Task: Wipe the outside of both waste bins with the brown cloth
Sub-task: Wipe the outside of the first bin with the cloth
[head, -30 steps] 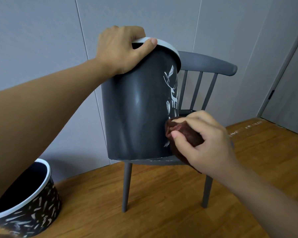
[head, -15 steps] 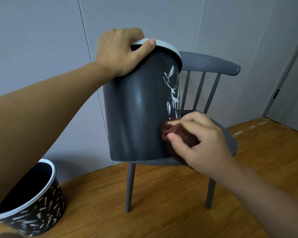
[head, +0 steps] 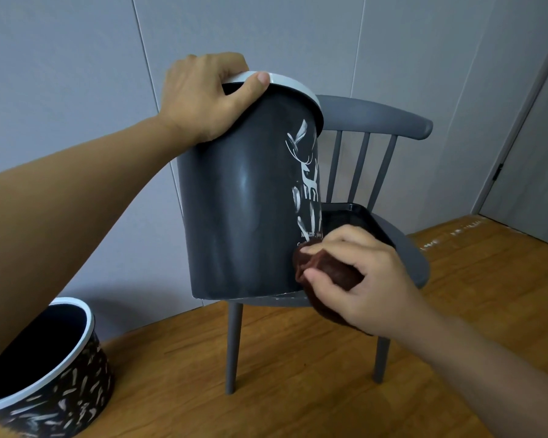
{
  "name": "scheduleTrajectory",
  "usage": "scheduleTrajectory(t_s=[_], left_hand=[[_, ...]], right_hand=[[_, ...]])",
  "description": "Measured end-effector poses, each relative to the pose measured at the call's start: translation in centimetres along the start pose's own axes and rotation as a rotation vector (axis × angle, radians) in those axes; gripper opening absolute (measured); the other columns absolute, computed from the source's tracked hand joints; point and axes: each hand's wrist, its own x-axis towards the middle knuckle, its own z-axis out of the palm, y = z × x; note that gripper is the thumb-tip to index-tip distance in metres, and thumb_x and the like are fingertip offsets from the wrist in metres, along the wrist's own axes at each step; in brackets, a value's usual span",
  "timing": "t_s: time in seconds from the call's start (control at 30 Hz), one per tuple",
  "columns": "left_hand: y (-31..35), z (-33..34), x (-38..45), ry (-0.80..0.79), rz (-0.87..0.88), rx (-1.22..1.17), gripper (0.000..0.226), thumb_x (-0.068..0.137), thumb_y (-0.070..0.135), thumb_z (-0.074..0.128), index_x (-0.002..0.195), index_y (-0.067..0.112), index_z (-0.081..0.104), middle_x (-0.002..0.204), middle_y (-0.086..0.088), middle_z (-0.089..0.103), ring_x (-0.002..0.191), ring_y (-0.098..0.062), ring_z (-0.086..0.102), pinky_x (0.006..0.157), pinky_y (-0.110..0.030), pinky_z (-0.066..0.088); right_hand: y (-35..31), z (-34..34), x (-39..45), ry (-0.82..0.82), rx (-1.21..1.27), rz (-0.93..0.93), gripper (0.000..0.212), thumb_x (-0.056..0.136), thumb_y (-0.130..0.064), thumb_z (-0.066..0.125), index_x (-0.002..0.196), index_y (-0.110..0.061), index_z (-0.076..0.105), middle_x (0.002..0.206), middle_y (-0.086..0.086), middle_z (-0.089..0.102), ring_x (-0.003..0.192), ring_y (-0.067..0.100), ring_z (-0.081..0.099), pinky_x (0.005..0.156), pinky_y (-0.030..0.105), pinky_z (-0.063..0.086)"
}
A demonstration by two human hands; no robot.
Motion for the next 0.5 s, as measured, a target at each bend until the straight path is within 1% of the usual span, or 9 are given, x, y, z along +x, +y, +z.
scheduleTrajectory(t_s=[0.1,0.17,0.23,0.37,0.43,0.5], left_hand=[[0.0,0.0,0.0,0.000,0.007,-0.014,0.051,0.094,0.064,0.043,0.078,0.017,0.054,0.067,-0.005,0.051,0.069,-0.031,0.049,0.067,-0.044,0.040],[0.0,-0.1,-0.1,0.007,0.011,-0.013,0.050,0.094,0.064,0.043,0.080,0.018,0.055,0.068,-0.004,0.053,0.070,-0.030,0.051,0.067,-0.044,0.042],[0.1,-0.1,-0.2,0.008,0.013,-0.015,0.049,0.095,0.063,0.043,0.082,0.018,0.058,0.069,-0.004,0.055,0.071,-0.029,0.052,0.068,-0.044,0.042],[-0.1,-0.4,-0.7,0.011,0.035,-0.040,0.049,0.095,0.063,0.041,0.087,0.018,0.059,0.066,-0.002,0.055,0.069,-0.030,0.053,0.068,-0.041,0.043],[0.0,-0.5,-0.8,-0.003,0.047,-0.052,0.050,0.094,0.064,0.039,0.089,0.019,0.060,0.066,-0.001,0.057,0.070,-0.030,0.055,0.068,-0.041,0.045],[0.2,-0.8,-0.9,-0.039,0.059,-0.077,0.048,0.095,0.063,0.039,0.090,0.020,0.059,0.067,0.000,0.058,0.071,-0.028,0.057,0.069,-0.041,0.047]], right_hand=[[-0.3,-0.5,-0.7,-0.168,-0.097,-0.103,0.021,0.092,-0.035,0.070,0.101,-0.019,0.080,0.096,-0.011,0.061,0.093,0.012,0.059,0.075,0.031,0.053],[-0.3,-1.4,-0.7,-0.211,-0.102,-0.101,0.019,0.092,-0.035,0.069,0.095,-0.020,0.081,0.093,-0.013,0.061,0.090,0.010,0.059,0.072,0.030,0.053],[0.1,-2.1,-0.5,-0.134,-0.038,-0.050,0.018,0.091,-0.032,0.070,0.094,-0.017,0.080,0.093,-0.012,0.064,0.090,0.011,0.063,0.073,0.031,0.054],[-0.3,-2.1,0.6,0.160,0.053,0.031,0.023,0.092,-0.029,0.068,0.100,-0.012,0.080,0.099,-0.005,0.069,0.096,0.015,0.069,0.080,0.028,0.057],[-1.3,-1.3,1.3,0.245,0.047,0.037,0.024,0.092,-0.029,0.068,0.101,-0.010,0.079,0.100,-0.003,0.068,0.097,0.016,0.068,0.081,0.028,0.057],[-2.3,-0.1,2.1,0.311,0.021,0.001,0.026,0.093,-0.029,0.070,0.105,-0.008,0.079,0.102,-0.001,0.067,0.097,0.017,0.066,0.080,0.030,0.057]])
